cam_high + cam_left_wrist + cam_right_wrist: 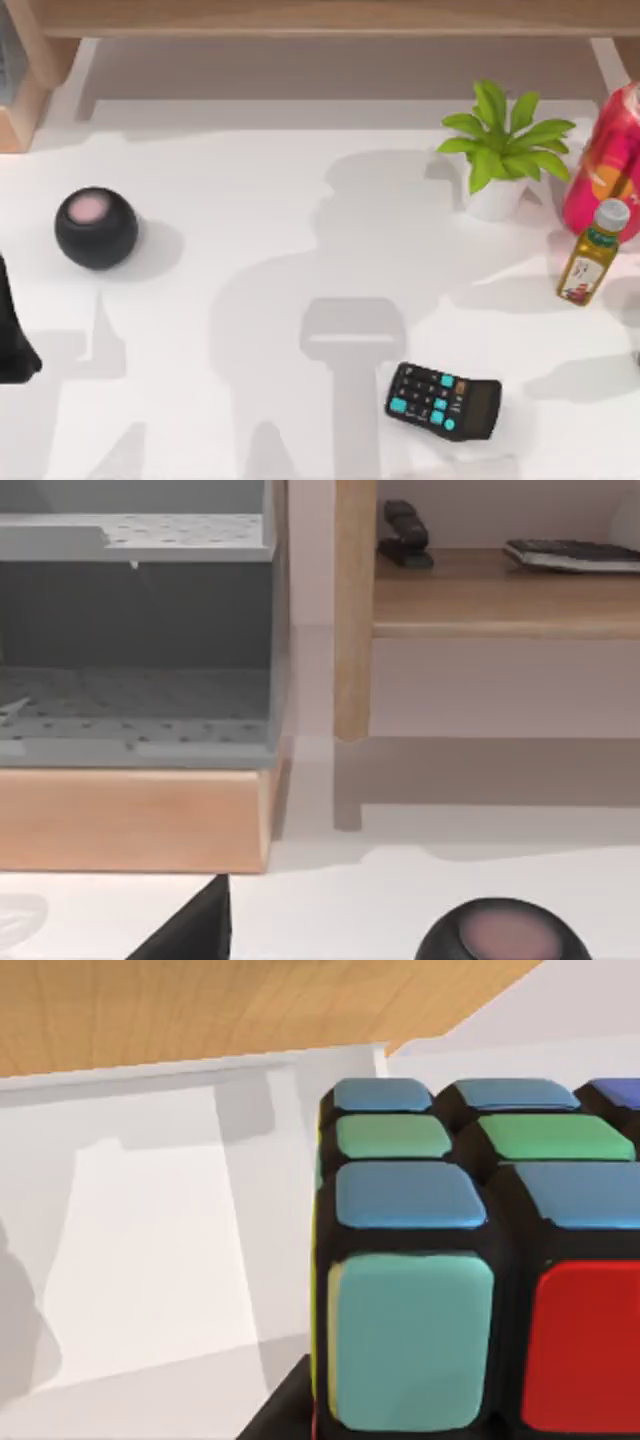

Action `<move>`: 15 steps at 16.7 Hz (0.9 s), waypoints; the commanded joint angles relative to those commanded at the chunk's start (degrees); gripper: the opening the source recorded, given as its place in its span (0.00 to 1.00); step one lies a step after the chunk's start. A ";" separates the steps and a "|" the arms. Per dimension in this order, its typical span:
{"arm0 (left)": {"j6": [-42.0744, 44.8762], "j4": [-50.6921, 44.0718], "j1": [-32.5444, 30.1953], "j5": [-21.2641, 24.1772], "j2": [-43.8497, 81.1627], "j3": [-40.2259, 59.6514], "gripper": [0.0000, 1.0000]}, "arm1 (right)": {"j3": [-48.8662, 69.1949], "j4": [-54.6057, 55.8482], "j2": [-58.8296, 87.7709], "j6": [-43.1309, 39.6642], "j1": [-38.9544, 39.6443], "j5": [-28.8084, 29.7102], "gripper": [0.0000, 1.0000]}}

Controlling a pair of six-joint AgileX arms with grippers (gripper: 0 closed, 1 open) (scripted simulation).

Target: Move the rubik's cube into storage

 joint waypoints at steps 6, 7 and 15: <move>0.00 0.00 0.00 0.00 0.00 0.00 1.00 | 9.14 -13.77 20.85 -3.42 0.09 -7.60 0.00; 0.00 0.00 0.00 0.00 0.00 0.00 1.00 | 10.04 -14.98 23.13 -3.58 0.19 -8.43 0.00; 0.00 0.00 0.00 0.00 0.00 0.00 1.00 | 11.31 -16.97 26.59 -3.63 0.17 -9.59 0.00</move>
